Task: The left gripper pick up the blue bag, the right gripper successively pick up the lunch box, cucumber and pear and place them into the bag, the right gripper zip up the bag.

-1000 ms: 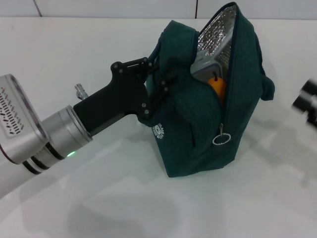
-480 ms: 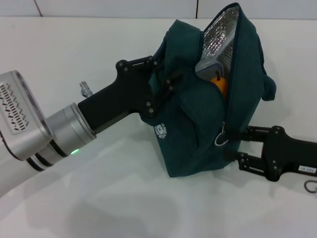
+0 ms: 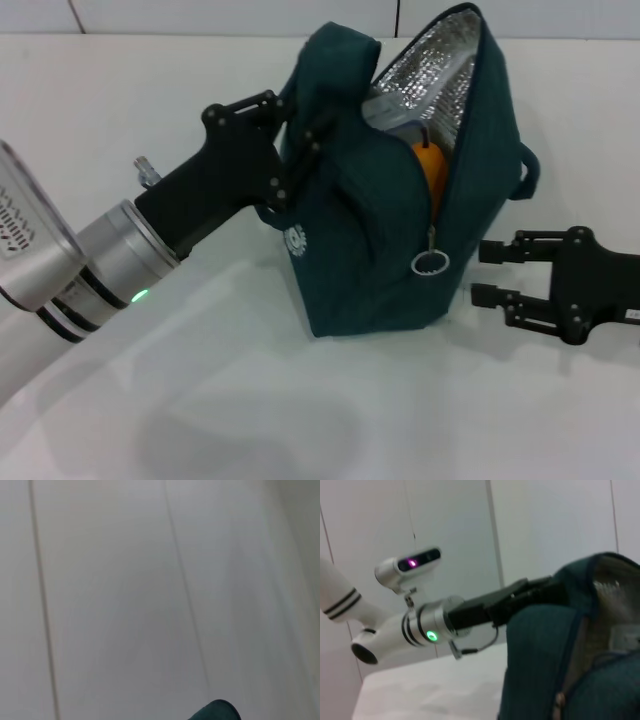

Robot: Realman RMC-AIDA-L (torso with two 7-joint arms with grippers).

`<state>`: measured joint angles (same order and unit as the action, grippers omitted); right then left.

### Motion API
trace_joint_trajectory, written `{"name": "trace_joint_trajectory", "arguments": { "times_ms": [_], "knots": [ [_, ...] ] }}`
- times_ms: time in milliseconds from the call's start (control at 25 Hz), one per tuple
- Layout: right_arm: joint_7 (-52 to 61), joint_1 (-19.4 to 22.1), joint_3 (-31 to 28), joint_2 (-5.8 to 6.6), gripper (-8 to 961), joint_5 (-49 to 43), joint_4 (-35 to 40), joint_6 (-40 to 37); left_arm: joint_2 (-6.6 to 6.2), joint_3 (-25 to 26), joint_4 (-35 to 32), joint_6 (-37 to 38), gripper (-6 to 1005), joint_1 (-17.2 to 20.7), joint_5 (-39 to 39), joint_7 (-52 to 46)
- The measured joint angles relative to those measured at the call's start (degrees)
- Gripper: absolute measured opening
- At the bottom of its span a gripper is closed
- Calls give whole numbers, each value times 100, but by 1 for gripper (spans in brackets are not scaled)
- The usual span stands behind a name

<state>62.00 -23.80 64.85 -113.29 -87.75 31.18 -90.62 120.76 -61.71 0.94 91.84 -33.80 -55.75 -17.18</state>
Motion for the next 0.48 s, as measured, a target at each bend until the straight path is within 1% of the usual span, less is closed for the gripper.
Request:
{"name": "trace_joint_trajectory", "arguments": {
  "times_ms": [80, 160, 240, 360, 480],
  "knots": [
    [3, 3, 0, 55, 471, -24, -6, 81, 0, 1, 7, -6, 292, 34, 128, 0],
    [-12, 6, 6, 52, 471, -30, -20, 193, 0, 2, 8, -7, 293, 61, 177, -7],
    [-24, 5, 21, -5, 471, -32, -21, 320, 0, -2, 10, -8, 295, 72, 180, -4],
    [-23, -13, 35, -141, 471, -34, 8, 399, 0, -26, 11, 26, 297, 70, 112, -13],
    [23, -62, 42, -200, 471, -33, 29, 428, 0, -37, 11, 26, 300, 68, 23, -28]
  ]
}}
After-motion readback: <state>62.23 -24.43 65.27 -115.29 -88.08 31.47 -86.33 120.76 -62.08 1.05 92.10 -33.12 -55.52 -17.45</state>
